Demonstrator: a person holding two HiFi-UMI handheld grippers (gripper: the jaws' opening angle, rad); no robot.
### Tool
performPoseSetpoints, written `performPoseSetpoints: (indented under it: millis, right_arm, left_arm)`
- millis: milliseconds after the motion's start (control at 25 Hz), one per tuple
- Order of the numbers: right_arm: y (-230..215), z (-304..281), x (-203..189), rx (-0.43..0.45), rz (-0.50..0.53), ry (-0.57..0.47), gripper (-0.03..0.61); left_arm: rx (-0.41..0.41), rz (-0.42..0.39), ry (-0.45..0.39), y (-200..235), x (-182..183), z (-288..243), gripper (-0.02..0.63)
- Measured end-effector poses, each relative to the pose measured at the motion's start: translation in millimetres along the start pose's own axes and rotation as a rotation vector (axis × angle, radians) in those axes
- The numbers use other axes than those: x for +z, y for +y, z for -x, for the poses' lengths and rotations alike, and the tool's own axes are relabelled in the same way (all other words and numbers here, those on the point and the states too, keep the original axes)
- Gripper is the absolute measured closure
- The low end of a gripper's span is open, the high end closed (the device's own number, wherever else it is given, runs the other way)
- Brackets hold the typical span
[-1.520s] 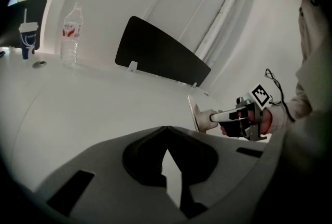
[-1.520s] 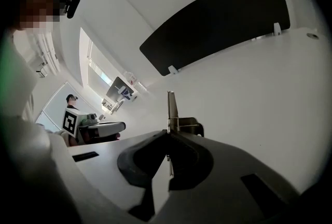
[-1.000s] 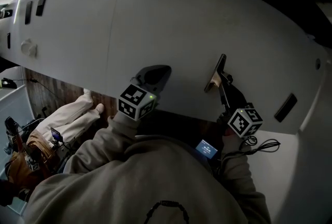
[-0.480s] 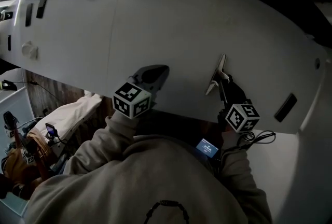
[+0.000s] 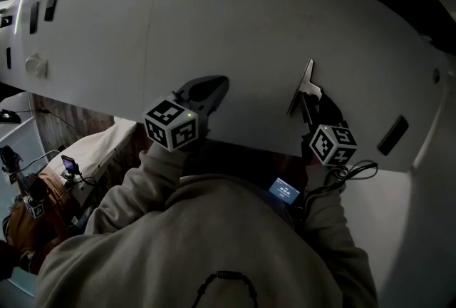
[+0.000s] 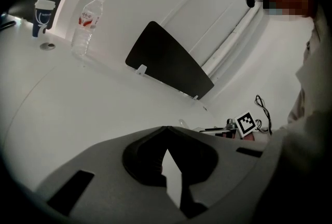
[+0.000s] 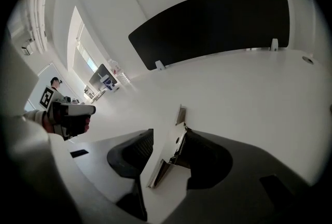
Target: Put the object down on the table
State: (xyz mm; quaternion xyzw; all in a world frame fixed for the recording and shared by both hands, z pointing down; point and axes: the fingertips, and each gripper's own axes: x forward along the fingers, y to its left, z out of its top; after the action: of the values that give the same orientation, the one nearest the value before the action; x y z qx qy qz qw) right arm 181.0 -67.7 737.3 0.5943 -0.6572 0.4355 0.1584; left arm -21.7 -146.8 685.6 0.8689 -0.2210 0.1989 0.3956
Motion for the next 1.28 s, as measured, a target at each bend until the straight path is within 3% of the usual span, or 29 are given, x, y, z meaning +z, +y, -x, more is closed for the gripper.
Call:
performPoseSetpoints:
  millis: [600, 720, 840, 960, 1120, 1280]
  right_arm:
    - [-44, 67, 3, -0.157, -0.016, -0.01, 0.397]
    - [-50, 75, 8, -0.152, 0.006, -0.026, 0.449]
    - [-54, 98, 11, -0.121, 0.001, -0.029, 0.557]
    - [-56, 114, 12, -0.09, -0.013, -0.023, 0.56]
    - [-21, 86, 25, -0.087, 0.0, -0.031, 0.56]
    - [-8, 92, 42, -0.082, 0.017, -0.058, 0.56]
  left_arm:
    - [-0.006, 0.006, 0.01, -44, -3, 4, 0.611]
    - [0.002, -0.005, 0.011, -52, -5, -1, 0.611]
    - [0.009, -0.017, 0.01, -76, -8, -2, 0.611]
    - [0.007, -0.036, 0.004, -96, -4, -4, 0.611]
    - [0.004, -0.06, -0.014, -61, 16, 13, 0.611]
    - [0.014, -0.116, -0.031, -63, 33, 24, 0.611]
